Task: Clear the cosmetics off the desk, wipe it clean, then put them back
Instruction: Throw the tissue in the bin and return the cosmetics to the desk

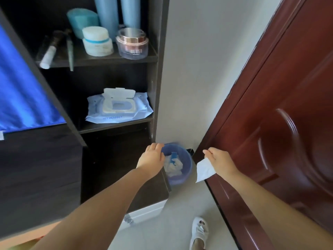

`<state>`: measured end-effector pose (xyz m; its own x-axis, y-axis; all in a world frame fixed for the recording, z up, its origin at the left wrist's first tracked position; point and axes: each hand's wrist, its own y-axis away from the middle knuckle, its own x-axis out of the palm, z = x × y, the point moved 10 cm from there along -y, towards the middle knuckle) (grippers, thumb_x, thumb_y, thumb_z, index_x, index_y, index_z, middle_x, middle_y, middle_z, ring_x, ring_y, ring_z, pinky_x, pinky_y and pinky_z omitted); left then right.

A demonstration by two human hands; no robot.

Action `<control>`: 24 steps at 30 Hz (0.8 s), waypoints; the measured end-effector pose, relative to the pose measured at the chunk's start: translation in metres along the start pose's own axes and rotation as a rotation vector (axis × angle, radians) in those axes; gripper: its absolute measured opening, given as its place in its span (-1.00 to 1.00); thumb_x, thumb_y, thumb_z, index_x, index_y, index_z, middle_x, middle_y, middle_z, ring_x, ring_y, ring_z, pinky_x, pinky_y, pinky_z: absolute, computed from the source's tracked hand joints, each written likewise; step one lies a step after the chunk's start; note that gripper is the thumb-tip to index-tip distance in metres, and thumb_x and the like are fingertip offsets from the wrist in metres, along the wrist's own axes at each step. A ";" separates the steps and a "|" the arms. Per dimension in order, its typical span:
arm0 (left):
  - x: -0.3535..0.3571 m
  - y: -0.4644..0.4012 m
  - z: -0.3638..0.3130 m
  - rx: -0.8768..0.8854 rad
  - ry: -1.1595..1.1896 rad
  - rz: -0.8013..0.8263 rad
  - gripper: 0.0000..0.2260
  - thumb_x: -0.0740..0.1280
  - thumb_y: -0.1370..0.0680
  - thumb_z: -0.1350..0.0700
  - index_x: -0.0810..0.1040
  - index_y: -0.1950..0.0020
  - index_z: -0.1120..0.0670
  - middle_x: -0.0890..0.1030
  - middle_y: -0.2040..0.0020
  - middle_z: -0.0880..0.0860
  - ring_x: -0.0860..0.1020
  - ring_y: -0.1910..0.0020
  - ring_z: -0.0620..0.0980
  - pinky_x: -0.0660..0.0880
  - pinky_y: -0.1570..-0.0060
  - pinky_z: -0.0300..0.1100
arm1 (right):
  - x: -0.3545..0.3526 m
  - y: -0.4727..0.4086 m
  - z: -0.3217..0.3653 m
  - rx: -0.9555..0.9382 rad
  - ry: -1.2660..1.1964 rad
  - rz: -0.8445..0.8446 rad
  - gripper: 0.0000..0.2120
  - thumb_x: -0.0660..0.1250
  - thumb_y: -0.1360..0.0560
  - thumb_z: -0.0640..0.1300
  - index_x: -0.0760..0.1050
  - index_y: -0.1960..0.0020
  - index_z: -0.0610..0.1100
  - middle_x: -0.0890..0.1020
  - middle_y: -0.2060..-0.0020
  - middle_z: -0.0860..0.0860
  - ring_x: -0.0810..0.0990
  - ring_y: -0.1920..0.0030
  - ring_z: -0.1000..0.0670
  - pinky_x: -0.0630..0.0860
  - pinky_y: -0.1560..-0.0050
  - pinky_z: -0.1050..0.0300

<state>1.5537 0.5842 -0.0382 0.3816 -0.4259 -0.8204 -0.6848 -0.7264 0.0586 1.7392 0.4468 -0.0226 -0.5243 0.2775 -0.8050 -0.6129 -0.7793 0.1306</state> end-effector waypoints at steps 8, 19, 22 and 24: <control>0.090 -0.095 -0.023 -0.226 0.029 0.060 -0.65 0.10 -0.60 0.13 0.27 -0.40 0.09 0.36 -0.37 0.08 0.30 -0.34 0.05 0.32 -0.28 -0.07 | 0.007 -0.129 -0.067 -0.089 0.023 0.197 -0.66 0.22 -0.55 -0.03 0.43 0.25 -0.28 0.57 0.36 -0.18 0.49 0.29 -0.15 0.31 0.28 0.05; 0.240 -0.136 0.018 -0.514 0.039 0.083 -0.61 0.12 -0.57 0.15 0.23 -0.40 0.08 0.36 -0.34 0.07 0.33 -0.29 0.08 0.36 -0.21 -0.01 | 0.129 -0.255 -0.145 -0.272 0.139 0.521 -0.61 0.22 -0.39 -0.36 0.43 -0.21 -0.20 0.50 -0.12 -0.17 0.49 -0.14 -0.16 0.41 -0.08 0.06; 0.298 -0.138 0.057 -0.558 0.057 0.106 -0.59 0.13 -0.52 0.20 0.27 -0.39 0.10 0.40 -0.32 0.07 0.37 -0.28 0.10 0.34 -0.18 -0.04 | 0.197 -0.277 -0.166 -0.315 0.123 0.549 -0.53 0.24 -0.40 -0.37 0.37 -0.30 -0.16 0.46 -0.19 -0.19 0.46 -0.20 -0.19 0.43 -0.19 -0.04; 0.343 -0.148 0.084 -0.490 0.039 0.117 -0.55 0.11 -0.42 0.19 0.34 -0.32 0.11 0.52 -0.22 0.13 0.51 -0.17 0.14 0.38 -0.13 -0.06 | 0.242 -0.290 -0.183 -0.309 0.087 0.547 -0.53 0.25 -0.45 -0.35 0.32 -0.35 -0.17 0.42 -0.26 -0.20 0.42 -0.26 -0.19 0.39 -0.25 -0.03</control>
<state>1.7341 0.5903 -0.3762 0.3488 -0.5329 -0.7710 -0.3565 -0.8362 0.4167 1.8980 0.6375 -0.3615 -0.6556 -0.2436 -0.7148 -0.0637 -0.9253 0.3738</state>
